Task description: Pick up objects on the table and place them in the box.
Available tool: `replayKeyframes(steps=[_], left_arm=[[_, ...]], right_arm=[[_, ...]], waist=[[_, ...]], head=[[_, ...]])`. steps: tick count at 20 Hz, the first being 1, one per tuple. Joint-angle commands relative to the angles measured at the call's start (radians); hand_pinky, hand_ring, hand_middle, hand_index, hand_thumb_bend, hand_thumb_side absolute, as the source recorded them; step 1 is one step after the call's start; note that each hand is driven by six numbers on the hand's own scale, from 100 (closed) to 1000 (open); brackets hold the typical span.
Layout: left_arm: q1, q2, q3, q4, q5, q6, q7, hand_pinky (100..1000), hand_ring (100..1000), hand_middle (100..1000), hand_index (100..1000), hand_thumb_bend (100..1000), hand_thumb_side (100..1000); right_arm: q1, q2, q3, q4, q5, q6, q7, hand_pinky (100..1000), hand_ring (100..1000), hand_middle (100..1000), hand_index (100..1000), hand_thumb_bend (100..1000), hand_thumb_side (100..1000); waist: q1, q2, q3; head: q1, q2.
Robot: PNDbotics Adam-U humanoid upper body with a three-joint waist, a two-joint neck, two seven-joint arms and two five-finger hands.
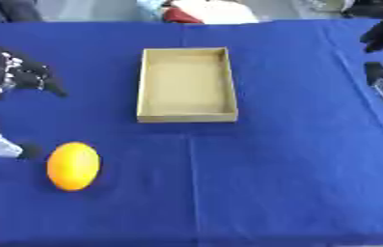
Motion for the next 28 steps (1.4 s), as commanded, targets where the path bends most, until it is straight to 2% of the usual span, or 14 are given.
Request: replayKeyframes(steps=[1,8,21,28], left_arm=[[-0.01,0.032,-0.004,0.0,-0.003,-0.051,-0.064,739,730,714,852,522,534],[-0.008,0.033,-0.041,0.022,-0.034,-0.073,-0.101,736,727,710,848,534,569],[-0.039,0.034,-0.138,0.075,-0.088,-0.136,-0.15,728,720,699,838,440,464],[-0.052,0.061,-0.194,0.088,-0.099,-0.165,-0.196,731,723,701,839,461,520]], right_arm=[[-0.012,-0.028,-0.007,-0.004,-0.001,-0.001,0.001,657,649,674,944,100,240],[-0.013,-0.028,-0.006,-0.004,-0.002,-0.001,0.002,658,649,674,944,100,239],[-0.017,-0.028,0.0,-0.004,-0.005,-0.001,0.008,657,649,675,944,100,238],[-0.019,-0.028,0.003,-0.002,-0.006,-0.002,0.011,657,650,675,944,100,238]], waist=[[0.001,-0.015,-0.001],[0.001,-0.015,-0.004],[0.002,-0.017,-0.009],[0.006,-0.019,-0.013]], head=[[-0.004,-0.006],[-0.007,-0.005],[-0.006,-0.002],[-0.004,0.0]])
